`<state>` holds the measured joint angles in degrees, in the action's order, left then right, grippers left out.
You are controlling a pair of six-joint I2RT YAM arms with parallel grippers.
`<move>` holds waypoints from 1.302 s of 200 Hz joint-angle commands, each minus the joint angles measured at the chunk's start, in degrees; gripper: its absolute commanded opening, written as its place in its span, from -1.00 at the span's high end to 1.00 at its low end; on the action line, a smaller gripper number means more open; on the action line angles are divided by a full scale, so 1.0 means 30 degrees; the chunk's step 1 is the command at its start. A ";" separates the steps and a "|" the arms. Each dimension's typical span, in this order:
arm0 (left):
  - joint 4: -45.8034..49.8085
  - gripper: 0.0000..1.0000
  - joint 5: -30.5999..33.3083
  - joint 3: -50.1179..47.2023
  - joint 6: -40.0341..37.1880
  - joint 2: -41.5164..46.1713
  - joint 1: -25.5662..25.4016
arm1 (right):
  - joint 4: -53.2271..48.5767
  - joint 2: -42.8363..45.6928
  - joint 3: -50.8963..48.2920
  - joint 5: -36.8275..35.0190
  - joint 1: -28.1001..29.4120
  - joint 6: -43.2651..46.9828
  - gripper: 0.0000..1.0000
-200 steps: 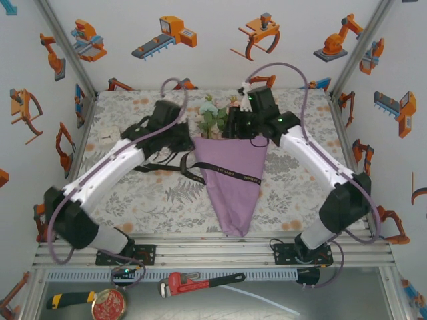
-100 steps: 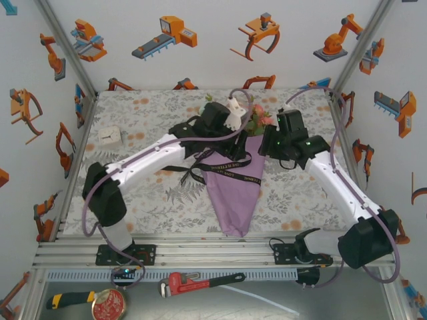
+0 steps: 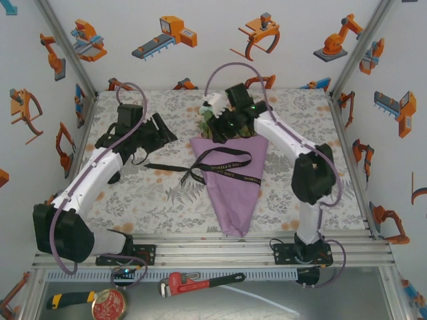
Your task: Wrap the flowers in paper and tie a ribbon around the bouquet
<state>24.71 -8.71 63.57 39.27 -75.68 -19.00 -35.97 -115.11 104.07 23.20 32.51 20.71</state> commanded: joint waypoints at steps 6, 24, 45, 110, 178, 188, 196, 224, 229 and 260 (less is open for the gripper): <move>0.1431 -0.26 -0.0645 -0.0553 0.0699 0.1439 0.0057 | -0.4398 -0.2607 0.3104 0.0616 0.0942 0.5523 -0.08; 0.1475 -0.34 -0.0634 -0.0937 0.0551 0.1839 0.0050 | -0.4774 -0.4048 0.4327 0.1173 0.1083 0.5870 -0.07; 0.1684 -0.36 -0.0687 -0.0990 0.0280 0.1976 0.0089 | -0.5565 -0.5151 0.5396 0.1385 0.1144 0.5982 -0.05; 0.1579 -0.37 -0.1314 -0.0586 -0.0495 0.0947 0.0329 | -0.5267 -0.4970 0.5593 0.0410 0.1261 0.5514 0.84; -0.0848 -0.39 -0.3809 -0.0550 -0.1910 0.0290 0.0566 | -0.1152 -0.1063 0.3936 0.0038 0.0772 -0.0521 1.00; -0.1242 -0.39 -0.4600 -0.0411 -0.2365 0.0011 0.0495 | 0.0444 0.0143 0.2991 -0.0682 0.0383 -0.2942 1.00; -0.1389 -0.39 -0.5061 -0.0225 -0.2799 -0.0262 0.0335 | 0.1655 0.1226 0.1882 -0.1948 0.0009 -0.5314 1.00; -0.1649 -0.37 -0.6709 0.1060 -0.6047 -0.1757 -0.1235 | 0.4305 0.5331 -0.3582 -0.6548 -0.1810 -1.3647 1.00; -0.1611 -0.36 -0.7124 0.1452 -0.6797 -0.2096 -0.1676 | 0.4513 0.5993 -0.4676 -0.7298 -0.2165 -1.5115 1.00; -0.1478 -0.32 -0.9976 0.4160 -1.1767 -0.4421 -0.5205 | 0.1954 0.7725 -0.7465 -0.9368 -0.3975 -2.1140 1.00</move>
<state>21.65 -28.14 70.17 19.77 -85.43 -27.81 -25.47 -91.77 85.84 3.92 22.76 -20.25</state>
